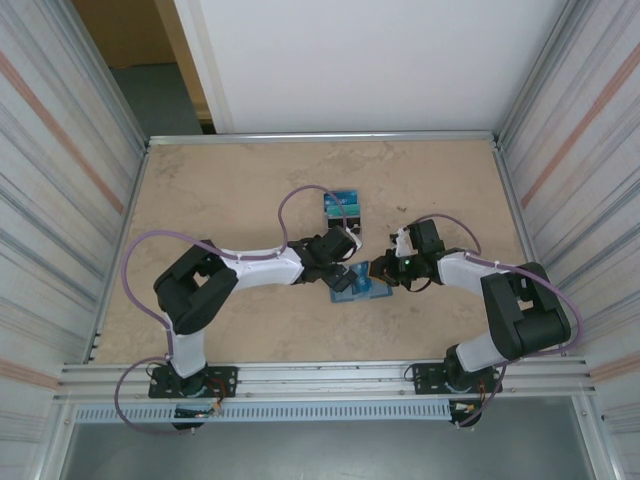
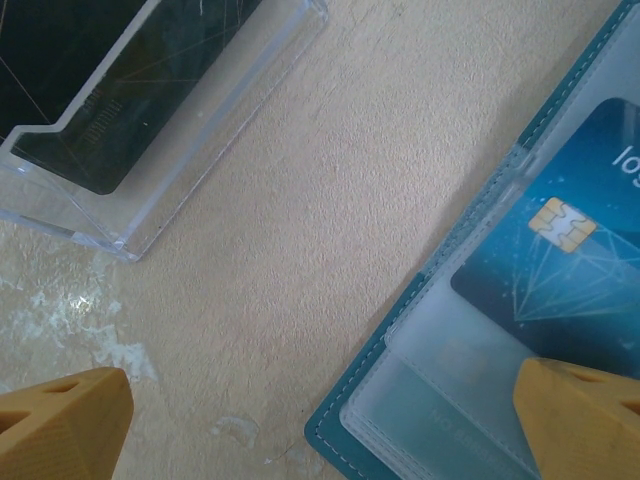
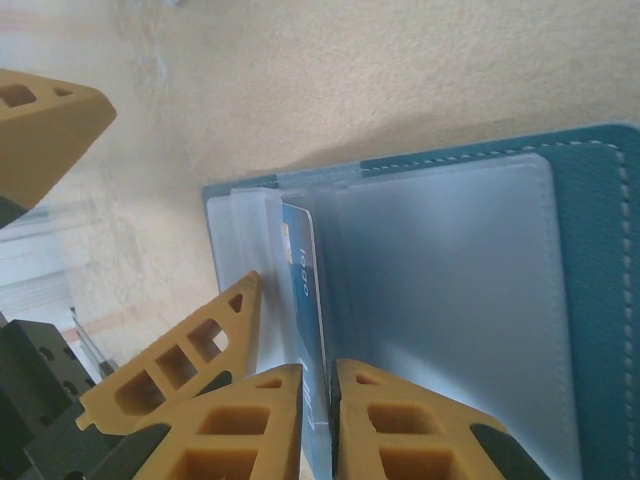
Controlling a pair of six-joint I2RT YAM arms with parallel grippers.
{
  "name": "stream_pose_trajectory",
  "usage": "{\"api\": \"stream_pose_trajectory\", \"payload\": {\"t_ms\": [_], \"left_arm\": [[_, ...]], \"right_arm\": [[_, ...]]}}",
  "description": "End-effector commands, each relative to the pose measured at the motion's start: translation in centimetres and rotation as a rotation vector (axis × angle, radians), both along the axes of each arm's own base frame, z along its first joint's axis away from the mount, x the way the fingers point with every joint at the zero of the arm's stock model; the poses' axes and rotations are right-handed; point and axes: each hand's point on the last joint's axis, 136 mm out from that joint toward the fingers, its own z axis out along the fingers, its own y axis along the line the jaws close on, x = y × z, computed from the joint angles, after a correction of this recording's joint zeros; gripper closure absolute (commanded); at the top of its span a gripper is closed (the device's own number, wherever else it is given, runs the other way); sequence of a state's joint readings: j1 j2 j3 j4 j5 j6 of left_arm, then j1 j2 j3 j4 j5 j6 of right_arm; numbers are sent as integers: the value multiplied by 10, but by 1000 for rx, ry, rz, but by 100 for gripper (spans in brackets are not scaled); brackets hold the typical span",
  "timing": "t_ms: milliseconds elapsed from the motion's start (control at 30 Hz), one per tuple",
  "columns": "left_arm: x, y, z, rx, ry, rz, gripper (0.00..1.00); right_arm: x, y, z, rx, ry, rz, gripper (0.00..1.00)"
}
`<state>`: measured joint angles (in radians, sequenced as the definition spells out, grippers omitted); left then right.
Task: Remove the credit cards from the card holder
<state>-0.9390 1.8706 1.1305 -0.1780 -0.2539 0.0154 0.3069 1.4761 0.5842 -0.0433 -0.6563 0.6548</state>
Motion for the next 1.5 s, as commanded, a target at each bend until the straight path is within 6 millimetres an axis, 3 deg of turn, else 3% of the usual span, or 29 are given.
{"api": "stream_pose_trajectory", "payload": {"t_ms": [0, 200, 433, 600, 867, 1133, 1467], "left_arm": [[-13, 12, -24, 75, 50, -17, 1], [-14, 12, -24, 74, 55, -15, 1], [-15, 14, -24, 76, 56, -8, 1], [-15, 16, -25, 84, 54, -5, 1], [-13, 20, -16, 93, 29, -7, 1], [-8, 16, 28, 26, -37, -11, 1], [-1, 33, 110, -205, -101, 23, 2]], "right_arm": [[-2, 9, 5, 37, -16, 15, 83], [-1, 17, 2, 35, -17, 35, 80], [0, 19, 0, 29, -14, 38, 89], [0, 12, -1, -24, -19, 34, 97], [0, -8, 14, -123, -58, 36, 100], [0, -15, 41, -177, -151, 72, 100], [0, -6, 104, -173, -407, 194, 100]]}}
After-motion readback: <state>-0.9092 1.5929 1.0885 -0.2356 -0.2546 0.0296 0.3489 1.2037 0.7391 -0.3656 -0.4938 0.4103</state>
